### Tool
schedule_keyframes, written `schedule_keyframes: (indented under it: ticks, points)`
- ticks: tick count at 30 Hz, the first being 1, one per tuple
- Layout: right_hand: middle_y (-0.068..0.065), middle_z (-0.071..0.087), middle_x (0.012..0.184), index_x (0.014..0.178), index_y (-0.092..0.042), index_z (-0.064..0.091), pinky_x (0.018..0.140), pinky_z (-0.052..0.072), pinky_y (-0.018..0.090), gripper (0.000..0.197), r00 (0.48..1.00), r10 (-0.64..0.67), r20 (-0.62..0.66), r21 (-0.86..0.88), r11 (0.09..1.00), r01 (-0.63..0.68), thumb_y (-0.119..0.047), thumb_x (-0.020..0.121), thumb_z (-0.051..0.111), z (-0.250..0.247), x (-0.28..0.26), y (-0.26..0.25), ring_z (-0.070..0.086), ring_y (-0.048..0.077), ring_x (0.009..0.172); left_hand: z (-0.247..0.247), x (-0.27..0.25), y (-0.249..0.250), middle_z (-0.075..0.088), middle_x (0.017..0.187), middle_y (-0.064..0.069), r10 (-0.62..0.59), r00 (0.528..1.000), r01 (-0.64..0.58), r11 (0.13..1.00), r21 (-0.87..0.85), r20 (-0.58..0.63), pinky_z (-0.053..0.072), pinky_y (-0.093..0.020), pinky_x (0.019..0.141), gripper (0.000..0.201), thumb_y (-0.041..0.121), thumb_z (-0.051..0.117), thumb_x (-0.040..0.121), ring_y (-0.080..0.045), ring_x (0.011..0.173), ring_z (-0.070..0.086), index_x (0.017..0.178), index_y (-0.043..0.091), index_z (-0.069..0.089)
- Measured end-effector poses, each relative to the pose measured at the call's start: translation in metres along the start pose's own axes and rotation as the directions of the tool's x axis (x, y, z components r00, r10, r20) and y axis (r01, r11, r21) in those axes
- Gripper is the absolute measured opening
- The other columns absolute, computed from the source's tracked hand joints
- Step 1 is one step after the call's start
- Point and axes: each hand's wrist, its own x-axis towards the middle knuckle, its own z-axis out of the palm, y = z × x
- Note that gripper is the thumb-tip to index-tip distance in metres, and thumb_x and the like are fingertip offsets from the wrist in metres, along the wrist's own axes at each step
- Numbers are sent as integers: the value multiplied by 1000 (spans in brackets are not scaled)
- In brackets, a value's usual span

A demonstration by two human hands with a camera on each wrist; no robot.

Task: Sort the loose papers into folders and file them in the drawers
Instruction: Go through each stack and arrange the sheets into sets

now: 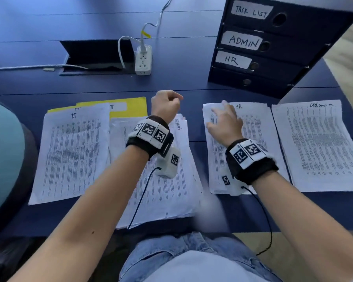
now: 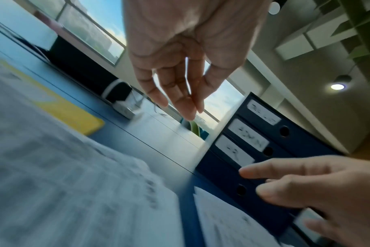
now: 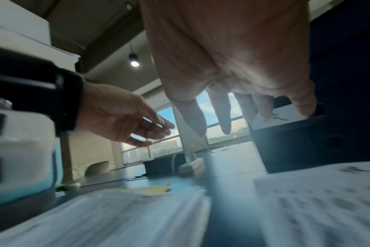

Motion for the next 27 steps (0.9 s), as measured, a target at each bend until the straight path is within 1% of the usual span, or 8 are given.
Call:
schedule_keyframes:
  ticks: [2, 5, 8, 14, 19, 22, 25, 27]
  points:
    - [8, 10, 156, 135, -12, 44, 114, 14, 51, 45, 998, -66, 6, 28, 997, 66, -18, 90, 49, 9, -2, -31, 5, 22, 144, -32, 8, -15, 70, 87, -17, -31, 999, 33, 997, 64, -27, 52, -25, 79, 29, 6, 47, 76, -21, 71, 61, 90, 5, 72]
    - [8, 11, 155, 135, -14, 45, 114, 14, 51, 45, 990, -132, 52, 20, 991, 131, -20, 90, 51, 31, -6, -68, 5, 22, 144, -74, 14, -46, 69, 99, -18, -93, 995, 98, 973, 207, -32, 51, -31, 87, 28, 5, 48, 79, -28, 96, 64, 95, 3, 71]
    - [8, 12, 155, 136, -14, 44, 113, 16, 48, 49, 981, -152, 120, -18, 988, 155, -20, 89, 52, 57, -11, -93, 7, 22, 144, -101, 17, -78, 66, 112, -16, -143, 989, 124, 914, 385, 21, 46, -30, 92, 29, 0, 46, 86, -28, 109, 58, 104, 3, 69]
    - [10, 13, 154, 131, -11, 46, 109, 21, 50, 42, 975, -168, 145, -158, 969, 190, -18, 90, 49, 100, -19, -117, 10, 26, 142, -120, 17, -118, 48, 131, -16, -193, 957, 8, 761, 649, 215, 38, -37, 104, 37, 10, 50, 88, -31, 121, 46, 125, 6, 55]
    - [9, 14, 154, 131, -16, 43, 109, 22, 50, 48, 968, -194, 160, -263, 937, 231, -32, 88, 57, 121, -19, -117, 13, 25, 141, -126, 13, -129, 44, 128, -11, -84, 951, -137, 749, 649, 298, 38, -44, 104, 38, 14, 52, 90, -29, 122, 42, 127, 14, 52]
    - [7, 15, 153, 137, -19, 36, 109, 24, 49, 73, 967, -171, 187, -263, 940, 217, -53, 78, 64, 130, -18, -116, 14, 24, 141, -130, 11, -131, 48, 122, -12, 11, 938, -235, 756, 611, 348, 40, -40, 100, 27, 13, 50, 92, -28, 116, 45, 118, 11, 58]
    - [6, 14, 154, 146, -20, 22, 110, 23, 48, 95, 974, -164, 154, -252, 947, 199, -58, 72, 67, 133, -16, -117, 14, 23, 142, -132, 13, -134, 52, 114, -13, 54, 945, -238, 790, 565, 322, 40, -35, 96, 19, 14, 53, 91, -26, 111, 47, 104, 5, 64]
    - [5, 14, 154, 147, -21, 18, 110, 22, 47, 98, 973, -180, 141, -254, 944, 212, -57, 72, 68, 135, -16, -118, 14, 23, 141, -133, 15, -137, 55, 111, -13, 59, 946, -234, 803, 548, 319, 40, -33, 95, 21, 15, 56, 91, -26, 108, 50, 108, 4, 62]
